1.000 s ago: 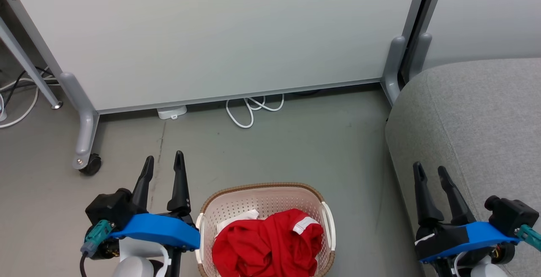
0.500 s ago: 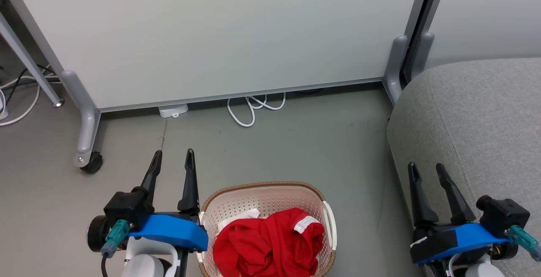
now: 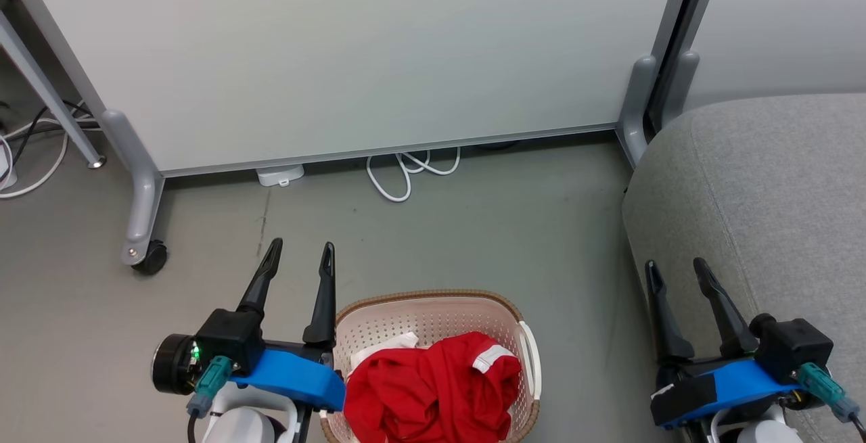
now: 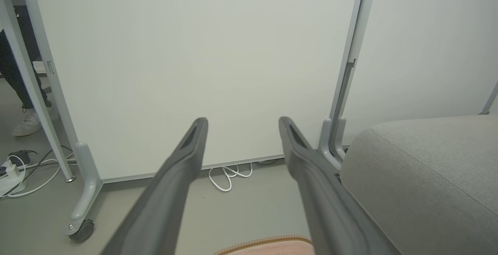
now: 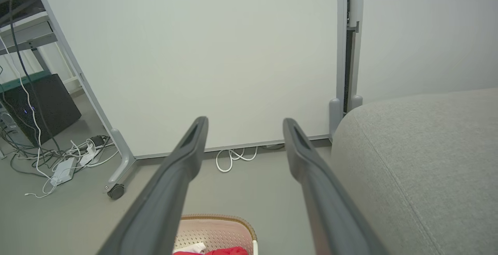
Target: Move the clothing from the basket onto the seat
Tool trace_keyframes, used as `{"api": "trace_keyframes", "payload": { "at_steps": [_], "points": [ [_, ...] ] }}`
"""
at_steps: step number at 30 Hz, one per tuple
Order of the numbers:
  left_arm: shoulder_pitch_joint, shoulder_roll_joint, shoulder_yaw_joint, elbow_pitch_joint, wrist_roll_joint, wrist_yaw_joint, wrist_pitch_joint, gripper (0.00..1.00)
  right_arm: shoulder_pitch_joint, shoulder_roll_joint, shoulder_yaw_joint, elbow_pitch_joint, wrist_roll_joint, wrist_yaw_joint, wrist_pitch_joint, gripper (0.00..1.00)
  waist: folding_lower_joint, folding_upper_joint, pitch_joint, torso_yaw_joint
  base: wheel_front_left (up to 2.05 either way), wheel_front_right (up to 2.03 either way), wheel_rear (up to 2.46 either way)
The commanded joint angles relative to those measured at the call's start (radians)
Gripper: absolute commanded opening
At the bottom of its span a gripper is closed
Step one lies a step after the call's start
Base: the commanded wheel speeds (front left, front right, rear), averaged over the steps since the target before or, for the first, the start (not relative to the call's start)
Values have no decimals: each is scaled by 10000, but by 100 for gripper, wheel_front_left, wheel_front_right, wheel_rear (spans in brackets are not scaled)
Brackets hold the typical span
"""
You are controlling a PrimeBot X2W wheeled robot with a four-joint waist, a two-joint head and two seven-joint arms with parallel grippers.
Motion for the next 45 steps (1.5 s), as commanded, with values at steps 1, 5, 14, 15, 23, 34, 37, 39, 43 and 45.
{"api": "trace_keyframes", "payload": {
  "at_steps": [1,5,14,15,23,34,37,39,43,45],
  "points": [
    [-159,18,-25,38,210,-74,-84,100,13,-55,23,-50,-215,20,-77,100,0,0,1,7,0,0,0],
    [-167,0,-39,260,334,-181,-155,100,29,-56,20,0,-539,21,-150,100,0,0,5,26,0,0,0],
    [-217,-36,-36,685,719,-339,-338,100,79,-59,31,67,-1175,15,-328,100,0,0,-10,54,0,0,0],
    [-224,-37,-45,710,786,-324,-336,100,92,-60,30,60,-1229,15,-348,100,0,0,-13,60,0,0,0],
    [-237,-45,-78,760,1007,-387,-399,100,121,-59,19,74,-1419,16,-401,100,0,0,-10,92,0,0,0],
    [-502,-49,-196,1041,1148,-427,-398,100,-63,-57,34,35,-1408,16,-401,100,0,0,218,-32,0,0,0],
    [-938,42,-385,1504,1297,-497,-396,100,-313,-57,29,-38,-1501,16,-399,100,0,0,537,-191,0,0,0],
    [-1358,200,-576,1883,1394,-531,-396,100,-498,-56,61,-101,-1545,16,-395,100,0,0,852,-357,0,0,0],
    [-2352,500,-1056,2712,1568,-589,-390,100,-951,-54,127,-260,-1596,16,-393,100,0,0,1704,-750,0,0,0],
    [-2855,665,-1290,3123,1617,-592,-390,100,-1192,-53,144,-307,-1629,16,-393,100,0,0,2151,-937,0,0,0]
  ]
}}
